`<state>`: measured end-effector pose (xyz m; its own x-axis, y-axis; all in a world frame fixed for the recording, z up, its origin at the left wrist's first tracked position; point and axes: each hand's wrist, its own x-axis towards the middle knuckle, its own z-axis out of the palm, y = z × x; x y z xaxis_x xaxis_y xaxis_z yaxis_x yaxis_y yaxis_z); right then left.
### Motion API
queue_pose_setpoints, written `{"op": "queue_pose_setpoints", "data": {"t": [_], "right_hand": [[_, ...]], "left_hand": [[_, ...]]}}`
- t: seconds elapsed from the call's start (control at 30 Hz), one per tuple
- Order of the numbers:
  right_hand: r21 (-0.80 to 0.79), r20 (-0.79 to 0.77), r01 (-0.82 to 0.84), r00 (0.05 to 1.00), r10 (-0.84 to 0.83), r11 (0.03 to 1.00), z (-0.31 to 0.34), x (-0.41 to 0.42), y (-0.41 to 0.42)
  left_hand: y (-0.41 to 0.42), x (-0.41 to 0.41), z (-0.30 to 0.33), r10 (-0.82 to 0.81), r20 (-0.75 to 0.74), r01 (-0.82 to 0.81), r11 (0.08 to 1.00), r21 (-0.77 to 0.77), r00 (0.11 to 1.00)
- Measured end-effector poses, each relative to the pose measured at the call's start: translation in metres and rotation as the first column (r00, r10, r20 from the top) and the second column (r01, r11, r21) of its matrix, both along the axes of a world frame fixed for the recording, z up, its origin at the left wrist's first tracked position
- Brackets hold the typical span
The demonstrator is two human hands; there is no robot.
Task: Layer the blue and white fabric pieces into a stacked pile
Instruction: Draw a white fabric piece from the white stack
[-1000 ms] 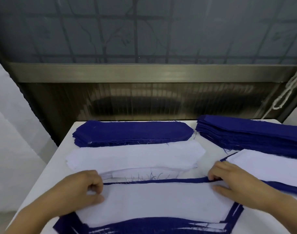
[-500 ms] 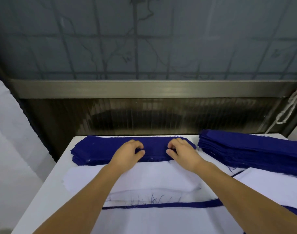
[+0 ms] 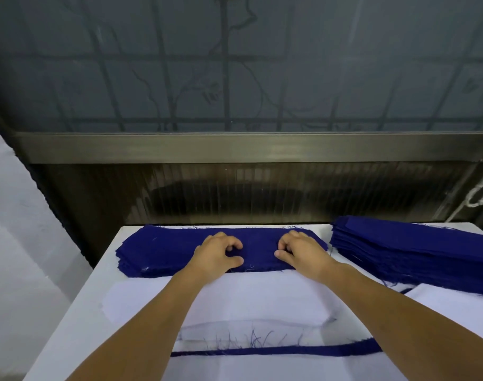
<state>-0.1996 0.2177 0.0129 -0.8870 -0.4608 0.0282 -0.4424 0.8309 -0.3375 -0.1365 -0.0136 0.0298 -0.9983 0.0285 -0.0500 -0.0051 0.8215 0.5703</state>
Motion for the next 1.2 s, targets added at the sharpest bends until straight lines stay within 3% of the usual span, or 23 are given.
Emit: {"op": "queue_pose_setpoints", "data": {"t": [0.17, 0.53, 0.7, 0.87, 0.93, 1.1, 1.2], "right_hand": [[0.060, -0.004, -0.010, 1.000, 0.011, 0.998, 0.006, -0.003, -0.003], [0.080, 0.159, 0.022, 0.987, -0.035, 0.997, 0.017, -0.012, -0.006], [0.343, 0.038, -0.100, 0.995, 0.092, 0.934, 0.009, -0.018, -0.006], [0.189, 0.020, -0.001, 1.000, -0.003, 0.982, 0.012, -0.018, -0.007], [0.184, 0.050, -0.039, 0.998, 0.030, 0.982, 0.009, -0.017, -0.006], [0.201, -0.109, -0.136, 0.981, 0.160, 0.970, 0.004, -0.012, -0.001], [0.202, -0.116, -0.151, 0.977, 0.177, 0.968, 0.002, -0.009, -0.002]], "left_hand": [[0.000, 0.001, 0.000, -0.003, 0.009, 0.003, 1.000, -0.005, 1.000], [0.007, -0.010, 0.001, 0.031, 0.054, -0.028, 0.998, -0.060, 0.998], [0.010, -0.014, 0.001, 0.034, 0.043, -0.028, 0.990, -0.138, 0.998], [0.009, -0.018, -0.001, 0.031, 0.045, -0.025, 0.993, -0.120, 0.999], [0.009, -0.019, -0.002, 0.047, 0.034, -0.042, 0.990, -0.134, 0.998], [0.016, -0.021, -0.006, 0.138, -0.023, -0.140, 0.978, -0.156, 0.990], [0.018, -0.021, -0.006, 0.163, -0.032, -0.166, 0.974, -0.156, 0.986]]}}
